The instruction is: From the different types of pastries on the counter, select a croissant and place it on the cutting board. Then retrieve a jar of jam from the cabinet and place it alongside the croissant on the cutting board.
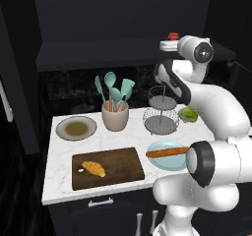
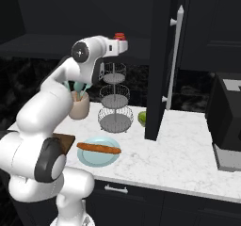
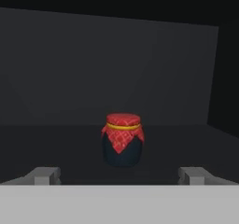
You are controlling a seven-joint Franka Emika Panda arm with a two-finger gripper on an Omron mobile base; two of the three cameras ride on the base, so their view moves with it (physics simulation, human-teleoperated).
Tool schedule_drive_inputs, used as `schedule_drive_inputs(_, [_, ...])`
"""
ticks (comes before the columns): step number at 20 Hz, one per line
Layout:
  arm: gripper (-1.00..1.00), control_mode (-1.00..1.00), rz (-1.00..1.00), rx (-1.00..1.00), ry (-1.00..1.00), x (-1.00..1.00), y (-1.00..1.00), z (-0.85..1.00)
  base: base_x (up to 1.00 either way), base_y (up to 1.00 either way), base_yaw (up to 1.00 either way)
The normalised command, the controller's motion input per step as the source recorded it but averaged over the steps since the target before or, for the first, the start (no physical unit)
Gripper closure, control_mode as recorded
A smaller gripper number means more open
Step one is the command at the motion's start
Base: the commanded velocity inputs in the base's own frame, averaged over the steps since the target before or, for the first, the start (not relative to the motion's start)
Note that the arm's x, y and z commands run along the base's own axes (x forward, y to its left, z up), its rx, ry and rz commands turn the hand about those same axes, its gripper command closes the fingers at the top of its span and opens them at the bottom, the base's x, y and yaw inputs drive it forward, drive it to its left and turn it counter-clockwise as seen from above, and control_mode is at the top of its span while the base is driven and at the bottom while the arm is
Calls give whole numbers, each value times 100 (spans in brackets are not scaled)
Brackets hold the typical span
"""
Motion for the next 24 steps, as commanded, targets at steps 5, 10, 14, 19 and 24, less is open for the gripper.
schedule_drive_inputs(5, [-100, -100, 0, 0, 0, 41, -1, -4, 0, 0, 0])
schedule_drive_inputs(10, [-100, -100, 0, 0, 0, 33, -7, -3, 0, 0, 0])
schedule_drive_inputs(14, [-100, -100, 0, 0, 0, 19, -13, -1, 0, 0, 0])
schedule_drive_inputs(19, [-100, -100, 0, 0, 0, 20, -10, 0, 0, 0, 0])
schedule_drive_inputs(24, [-100, -100, 0, 0, 0, 28, -4, 0, 0, 0, 0])
